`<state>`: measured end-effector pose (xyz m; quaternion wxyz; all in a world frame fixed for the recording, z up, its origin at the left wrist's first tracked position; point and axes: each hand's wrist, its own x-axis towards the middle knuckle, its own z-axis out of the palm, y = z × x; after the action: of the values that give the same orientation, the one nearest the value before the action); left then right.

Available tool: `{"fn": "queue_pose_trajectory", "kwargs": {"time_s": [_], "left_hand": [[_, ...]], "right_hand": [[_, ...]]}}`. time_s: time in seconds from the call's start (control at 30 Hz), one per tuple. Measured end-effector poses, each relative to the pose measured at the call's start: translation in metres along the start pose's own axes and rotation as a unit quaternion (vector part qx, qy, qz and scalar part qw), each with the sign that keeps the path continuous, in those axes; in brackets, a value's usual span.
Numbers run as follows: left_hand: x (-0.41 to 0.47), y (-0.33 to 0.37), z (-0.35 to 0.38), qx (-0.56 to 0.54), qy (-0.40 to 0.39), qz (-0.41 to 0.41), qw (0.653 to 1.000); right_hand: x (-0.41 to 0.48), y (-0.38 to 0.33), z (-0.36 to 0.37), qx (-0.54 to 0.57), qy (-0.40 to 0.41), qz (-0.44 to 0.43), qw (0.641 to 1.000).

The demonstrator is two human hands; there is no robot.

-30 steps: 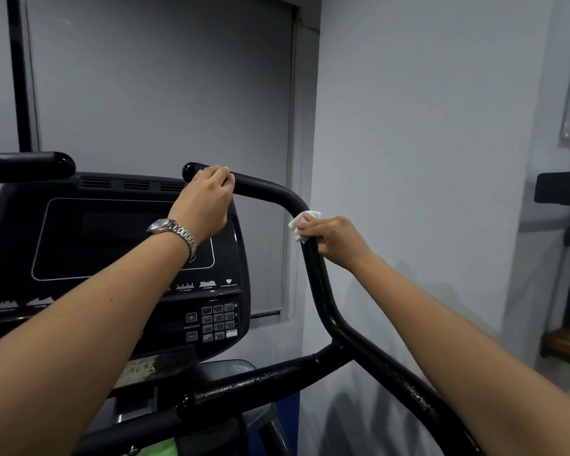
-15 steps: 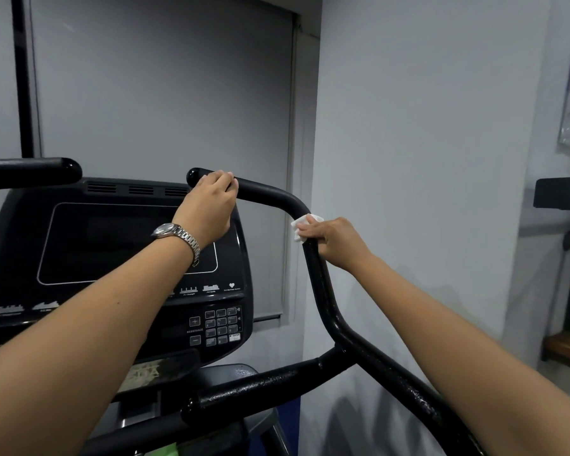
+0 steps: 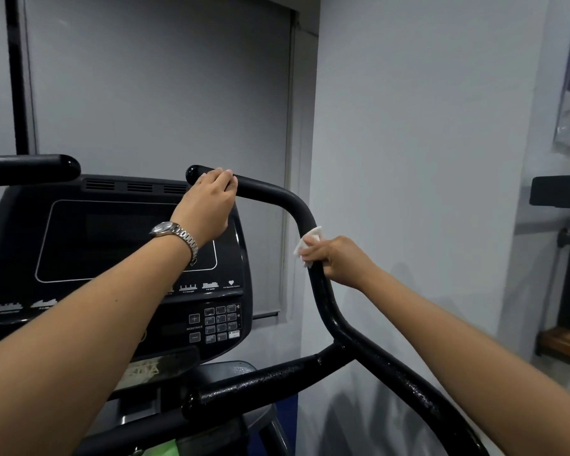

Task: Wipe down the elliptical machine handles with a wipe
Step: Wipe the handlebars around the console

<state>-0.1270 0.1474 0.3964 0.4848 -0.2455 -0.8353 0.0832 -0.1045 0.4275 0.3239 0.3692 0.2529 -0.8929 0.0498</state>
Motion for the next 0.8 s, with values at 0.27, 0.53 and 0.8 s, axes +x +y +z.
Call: {"fn": "queue_pose_trajectory", "kwargs": {"time_s": [0.27, 0.53, 0.8], "left_hand": [[0.011, 0.015, 0.003, 0.050, -0.010, -0.001, 0.999], [0.031, 0.063, 0.015, 0.066, -0.027, 0.115, 0.991], [0.042, 0.072, 0.018, 0.048, -0.062, 0.071, 0.994]], "right_hand": [[0.006, -0.004, 0.000, -0.014, 0.030, -0.004, 0.999], [-0.004, 0.017, -0.015, -0.040, 0.057, -0.045, 0.997], [-0.023, 0.022, -0.002, -0.023, 0.019, -0.105, 0.994]]}}
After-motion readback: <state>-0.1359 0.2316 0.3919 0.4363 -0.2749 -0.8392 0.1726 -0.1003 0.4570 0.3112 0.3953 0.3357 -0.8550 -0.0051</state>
